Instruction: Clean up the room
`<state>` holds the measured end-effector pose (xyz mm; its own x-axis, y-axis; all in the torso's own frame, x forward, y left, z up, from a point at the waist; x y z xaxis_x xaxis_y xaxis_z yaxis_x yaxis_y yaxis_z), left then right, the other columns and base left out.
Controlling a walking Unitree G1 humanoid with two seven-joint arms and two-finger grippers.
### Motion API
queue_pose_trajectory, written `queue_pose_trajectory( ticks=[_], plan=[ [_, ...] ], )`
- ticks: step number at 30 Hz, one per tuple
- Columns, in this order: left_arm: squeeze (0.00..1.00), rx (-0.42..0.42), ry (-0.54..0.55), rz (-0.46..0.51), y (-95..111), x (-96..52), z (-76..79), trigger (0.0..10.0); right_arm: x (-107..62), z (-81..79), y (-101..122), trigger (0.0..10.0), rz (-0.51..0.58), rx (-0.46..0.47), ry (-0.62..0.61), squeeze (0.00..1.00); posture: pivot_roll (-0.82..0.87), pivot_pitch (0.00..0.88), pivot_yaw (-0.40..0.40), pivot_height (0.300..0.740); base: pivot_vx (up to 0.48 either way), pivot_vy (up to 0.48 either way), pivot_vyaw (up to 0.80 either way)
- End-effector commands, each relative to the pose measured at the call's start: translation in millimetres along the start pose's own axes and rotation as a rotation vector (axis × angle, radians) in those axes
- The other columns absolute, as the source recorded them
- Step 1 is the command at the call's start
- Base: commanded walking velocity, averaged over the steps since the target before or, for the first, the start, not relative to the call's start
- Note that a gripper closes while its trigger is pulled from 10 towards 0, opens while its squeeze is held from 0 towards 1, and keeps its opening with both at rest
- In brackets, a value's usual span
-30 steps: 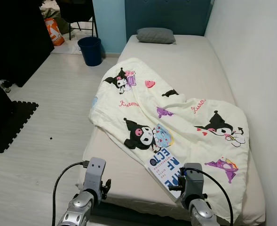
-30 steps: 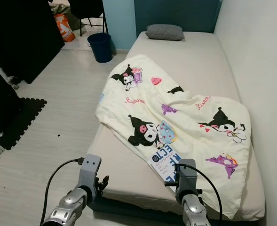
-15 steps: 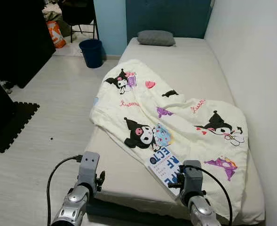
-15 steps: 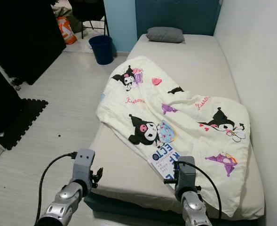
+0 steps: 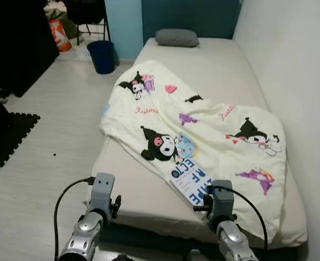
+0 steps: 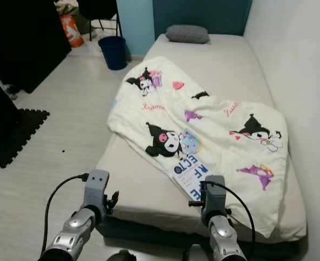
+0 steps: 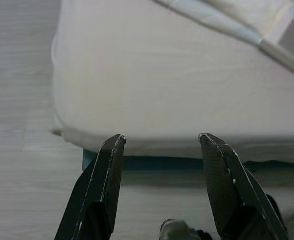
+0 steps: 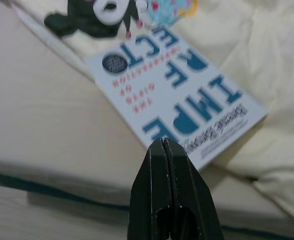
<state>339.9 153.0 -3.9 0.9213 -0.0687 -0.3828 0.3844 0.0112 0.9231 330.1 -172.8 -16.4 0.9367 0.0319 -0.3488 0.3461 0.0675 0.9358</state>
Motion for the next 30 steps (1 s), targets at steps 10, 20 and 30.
queue_pose_trajectory(
  ticks=[10, 20, 30],
  plan=[
    [0.0, -0.011, 0.018, -0.008, -3.2, -1.3, -7.4, 10.0, 2.0, -5.6, -0.5, 10.0, -0.018, 0.002, 0.016, 0.0, 0.01, 0.162, 0.012, 0.632, 0.0, 0.0, 0.0],
    [0.0, -0.015, 0.049, 0.02, 5.8, -0.1, -17.2, 10.0, 8.8, -11.7, 12.2, 10.0, 0.002, -0.012, 0.042, 0.0, 0.02, 0.162, -0.002, 0.632, 0.0, 0.0, 0.0],
    [0.0, -0.021, 0.084, 0.076, 22.4, 1.4, -31.3, 10.0, 17.8, -18.5, 28.3, 10.0, 0.015, -0.05, 0.078, 0.0, 0.02, 0.204, -0.037, 0.632, 0.0, 0.0, 0.0]
  ],
)
Point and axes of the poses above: a point about 5 cm out from each wrist's last joint towards the gripper, its own x axis pointing out of the wrist towards the gripper, its own y axis along the axis of the wrist's last joint, z = x × y, the point moved 5 cm from there along x, pointing out of the wrist towards the gripper, and after that the axes turned 5 degrees about -x, right-handed, at the moved point
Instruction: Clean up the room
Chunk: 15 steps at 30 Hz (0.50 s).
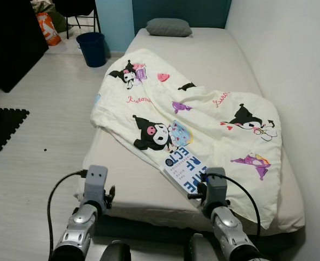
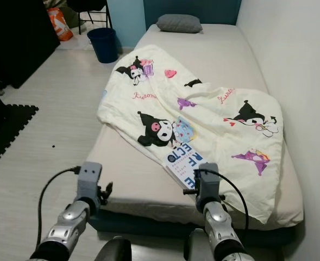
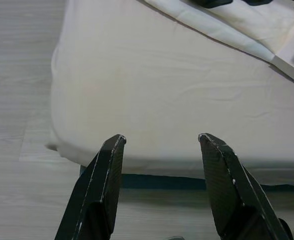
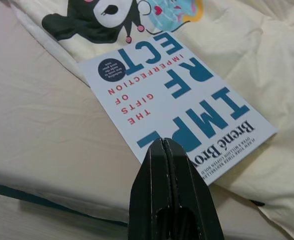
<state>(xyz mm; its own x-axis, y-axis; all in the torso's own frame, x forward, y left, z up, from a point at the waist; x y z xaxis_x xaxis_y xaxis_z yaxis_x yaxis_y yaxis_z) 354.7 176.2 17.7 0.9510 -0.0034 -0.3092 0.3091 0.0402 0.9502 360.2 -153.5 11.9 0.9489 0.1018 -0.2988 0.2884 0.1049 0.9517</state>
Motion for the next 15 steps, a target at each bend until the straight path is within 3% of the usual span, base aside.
queue_pose_trajectory(
  ticks=[1, 7, 15],
  plan=[
    [0.0, 0.007, 0.021, -0.005, -3.1, -2.2, -8.3, 10.0, -1.5, -2.8, -9.7, 10.0, -0.042, -0.007, 0.014, 0.0, 0.02, 0.204, -0.037, 0.632, 0.0, 0.0, 0.0],
    [0.0, 0.019, 0.016, 0.01, 3.5, 0.0, -8.2, 10.0, 2.8, 0.3, -1.5, 10.0, -0.033, -0.014, 0.014, 0.0, 0.04, 0.242, -0.052, 0.632, 0.0, 0.0, 0.0],
    [0.0, 0.06, -0.067, 0.056, 29.7, 10.2, 6.6, 10.0, 5.1, 10.4, 5.2, 10.0, -0.019, 0.026, -0.035, 0.0, 0.05, 0.253, -0.017, 0.602, 0.0, 0.0, 0.0]
  ],
)
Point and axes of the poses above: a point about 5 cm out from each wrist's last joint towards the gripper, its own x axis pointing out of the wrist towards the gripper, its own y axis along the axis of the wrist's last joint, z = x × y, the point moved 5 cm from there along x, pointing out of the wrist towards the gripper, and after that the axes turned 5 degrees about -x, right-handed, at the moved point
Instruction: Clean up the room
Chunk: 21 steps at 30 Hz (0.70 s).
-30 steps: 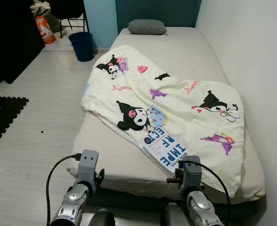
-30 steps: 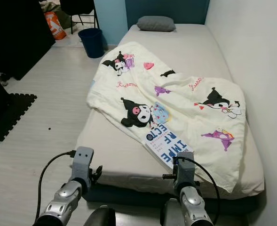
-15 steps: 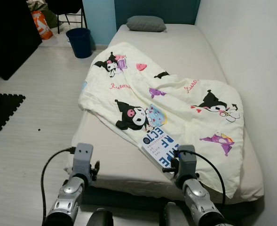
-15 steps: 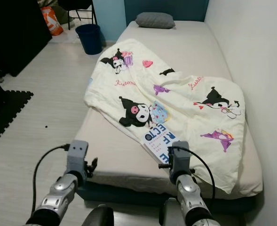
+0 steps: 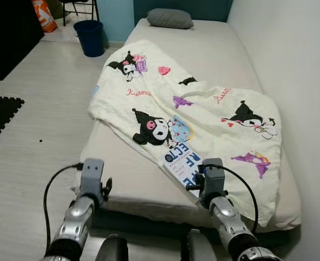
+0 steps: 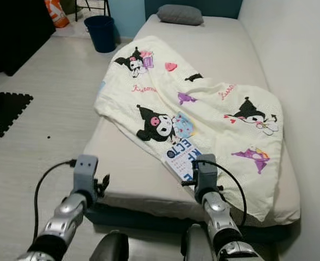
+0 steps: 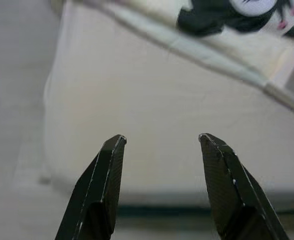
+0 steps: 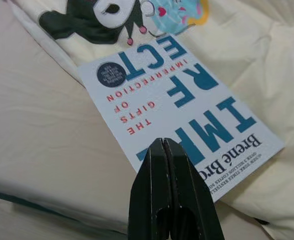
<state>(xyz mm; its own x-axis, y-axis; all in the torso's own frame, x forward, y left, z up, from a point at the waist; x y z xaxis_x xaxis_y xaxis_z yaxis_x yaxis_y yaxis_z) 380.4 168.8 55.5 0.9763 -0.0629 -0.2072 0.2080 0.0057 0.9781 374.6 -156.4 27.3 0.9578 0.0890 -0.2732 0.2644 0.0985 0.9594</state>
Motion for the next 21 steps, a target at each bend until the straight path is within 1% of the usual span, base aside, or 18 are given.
queue_pose_trajectory(
  ticks=[1, 3, 4, 8, 12, 15, 18, 21],
  plan=[
    [0.0, 0.021, -0.007, -0.048, -13.7, -4.1, -1.8, 10.0, -3.9, 4.7, -13.2, 10.0, -0.045, 0.022, -0.02, 0.0, 0.05, 0.253, -0.017, 0.602, 0.0, 0.0, 0.0],
    [0.0, 0.026, -0.015, -0.046, -12.3, -3.2, -0.5, 10.0, -4.5, 6.8, -13.2, 10.0, -0.041, 0.036, -0.028, 0.0, 0.05, 0.253, -0.012, 0.597, 0.0, 0.0, 0.0],
    [0.0, 0.033, -0.027, -0.045, -11.2, -2.1, 1.8, 10.0, -5.3, 11.0, -14.4, 10.0, -0.042, 0.062, -0.046, 0.0, 0.06, 0.254, -0.003, 0.597, 0.0, 0.0, 0.0],
    [0.0, 0.035, -0.04, -0.048, -10.9, -1.3, 5.0, 10.0, -6.1, 15.0, -16.5, 10.0, -0.051, 0.081, -0.063, 0.0, 0.06, 0.255, 0.007, 0.597, 0.0, 0.0, 0.0],
    [0.0, 0.037, -0.049, -0.049, -11.0, -1.3, 6.4, 10.0, -5.9, 15.7, -15.6, 10.0, -0.044, 0.099, -0.071, 0.0, 0.06, 0.258, 0.009, 0.592, 0.0, 0.0, 0.0],
    [0.0, 0.034, -0.059, -0.05, -11.2, -1.6, 8.5, 10.0, -4.2, 16.5, -12.2, 10.0, -0.039, 0.12, -0.081, 0.0, 0.06, 0.261, 0.011, 0.577, 0.0, 0.0, 0.0],
    [0.0, 0.033, -0.062, -0.049, -11.5, -2.0, 9.1, 10.0, -3.1, 16.4, -8.8, 10.0, -0.027, 0.127, -0.082, 0.0, 0.06, 0.264, 0.009, 0.577, 0.0, 0.0, 0.0],
    [0.0, 0.026, -0.066, -0.046, -11.9, -3.0, 9.6, 10.0, -1.8, 16.7, -4.7, 10.0, -0.012, 0.158, -0.081, 0.0, 0.06, 0.267, 0.006, 0.577, 0.0, 0.0, 0.0]
  ],
)
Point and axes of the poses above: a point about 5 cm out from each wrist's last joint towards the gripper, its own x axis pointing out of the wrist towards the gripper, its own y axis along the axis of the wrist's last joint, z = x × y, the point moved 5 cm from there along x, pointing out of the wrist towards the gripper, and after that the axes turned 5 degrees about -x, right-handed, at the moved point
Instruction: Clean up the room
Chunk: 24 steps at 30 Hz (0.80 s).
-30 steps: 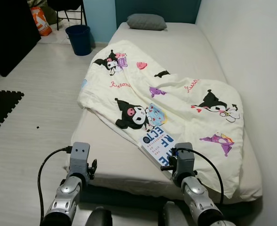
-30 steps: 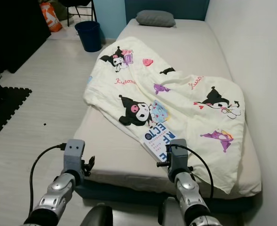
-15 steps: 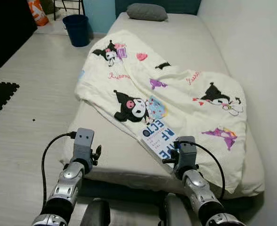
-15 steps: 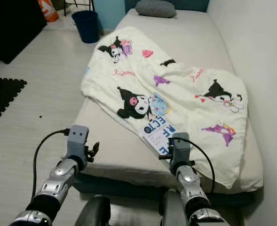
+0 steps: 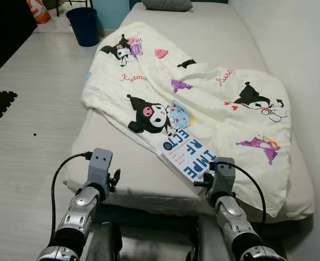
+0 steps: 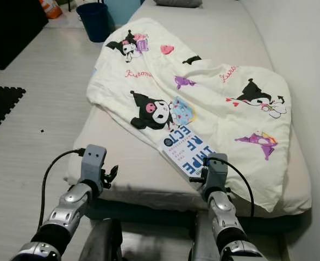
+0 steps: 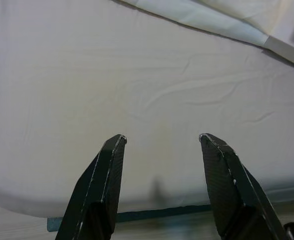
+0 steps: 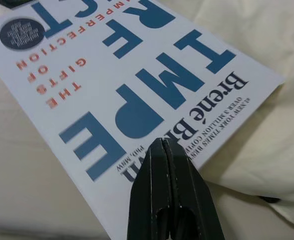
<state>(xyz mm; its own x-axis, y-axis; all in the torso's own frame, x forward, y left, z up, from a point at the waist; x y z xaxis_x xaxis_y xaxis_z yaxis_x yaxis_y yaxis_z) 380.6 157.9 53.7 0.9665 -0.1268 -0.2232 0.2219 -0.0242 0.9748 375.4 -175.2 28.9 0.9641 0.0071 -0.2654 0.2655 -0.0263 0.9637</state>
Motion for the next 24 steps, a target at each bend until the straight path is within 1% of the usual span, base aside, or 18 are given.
queue_pose_trajectory(
  ticks=[1, 5, 8, 12, 16, 18, 19, 21, 22, 23, 24],
  plan=[
    [0.0, -0.005, -0.003, -0.028, -10.2, -4.4, -0.6, 10.0, -0.4, -1.2, -4.0, 10.0, -0.017, 0.04, -0.001, 0.0, 0.06, 0.267, 0.006, 0.577, 0.0, 0.0, 0.0],
    [0.0, -0.03, -0.025, -0.01, -8.3, -5.5, 2.7, 10.0, 0.1, 1.1, -0.6, 10.0, -0.004, 0.073, -0.006, 0.0, 0.05, 0.266, 0.004, 0.577, 0.0, 0.0, 0.0],
    [0.0, -0.04, -0.065, 0.006, -5.1, -6.3, 9.2, 10.0, 0.0, 7.2, 3.3, 10.0, 0.013, 0.121, -0.02, 0.0, 0.05, 0.267, 0.006, 0.562, 0.0, 0.0, 0.0],
    [0.0, -0.039, -0.082, 0.015, -3.5, -7.0, 12.1, 10.0, -0.2, 10.4, 5.4, 10.0, 0.02, 0.138, -0.026, 0.0, 0.05, 0.268, 0.008, 0.552, 0.0, 0.0, 0.0],
    [0.0, -0.055, -0.112, 0.03, -0.7, -9.7, 17.4, 10.0, -1.4, 21.4, 12.1, 10.0, 0.05, 0.256, -0.037, 0.0, 0.05, 0.272, 0.013, 0.537, 0.0, 0.0, 0.0],
    [0.0, -0.055, -0.112, 0.03, -0.7, -9.7, 17.4, 10.0, -1.4, 21.4, 12.1, 10.0, 0.05, 0.256, -0.037, 0.0, 0.05, 0.272, 0.013, 0.537, 0.0, 0.0, 0.0],
    [0.0, -0.057, -0.118, 0.031, -0.4, -10.2, 18.2, 10.0, -1.5, 23.9, 12.4, 10.0, 0.048, 0.277, -0.042, 0.0, 0.05, 0.272, 0.013, 0.537, 0.0, 0.0, 0.0],
    [0.0, -0.076, -0.176, 0.036, 1.0, -14.0, 26.2, 10.0, -1.4, 36.8, 14.9, 10.0, 0.035, 0.335, -0.058, 0.0, 0.05, 0.274, 0.015, 0.537, 0.0, 0.0, 0.0],
    [0.0, -0.076, -0.176, 0.036, 1.0, -14.0, 26.2, 10.0, -1.4, 36.8, 14.9, 10.0, 0.035, 0.335, -0.058, 0.0, 0.05, 0.274, 0.015, 0.537, 0.0, 0.0, 0.0],
    [0.0, -0.085, -0.2, 0.037, 1.4, -15.6, 29.3, 10.0, -1.5, 41.4, 15.3, 10.0, 0.026, 0.347, -0.064, 0.15, 0.05, 0.274, 0.016, 0.537, 0.0, 0.0, 0.0],
    [0.0, -0.093, -0.222, 0.04, 1.9, -17.4, 32.2, 10.0, -1.6, 45.9, 17.1, 10.0, 0.022, 0.377, -0.059, 0.65, 0.05, 0.275, 0.014, 0.537, 0.0, 0.0, 0.0]
  ],
)
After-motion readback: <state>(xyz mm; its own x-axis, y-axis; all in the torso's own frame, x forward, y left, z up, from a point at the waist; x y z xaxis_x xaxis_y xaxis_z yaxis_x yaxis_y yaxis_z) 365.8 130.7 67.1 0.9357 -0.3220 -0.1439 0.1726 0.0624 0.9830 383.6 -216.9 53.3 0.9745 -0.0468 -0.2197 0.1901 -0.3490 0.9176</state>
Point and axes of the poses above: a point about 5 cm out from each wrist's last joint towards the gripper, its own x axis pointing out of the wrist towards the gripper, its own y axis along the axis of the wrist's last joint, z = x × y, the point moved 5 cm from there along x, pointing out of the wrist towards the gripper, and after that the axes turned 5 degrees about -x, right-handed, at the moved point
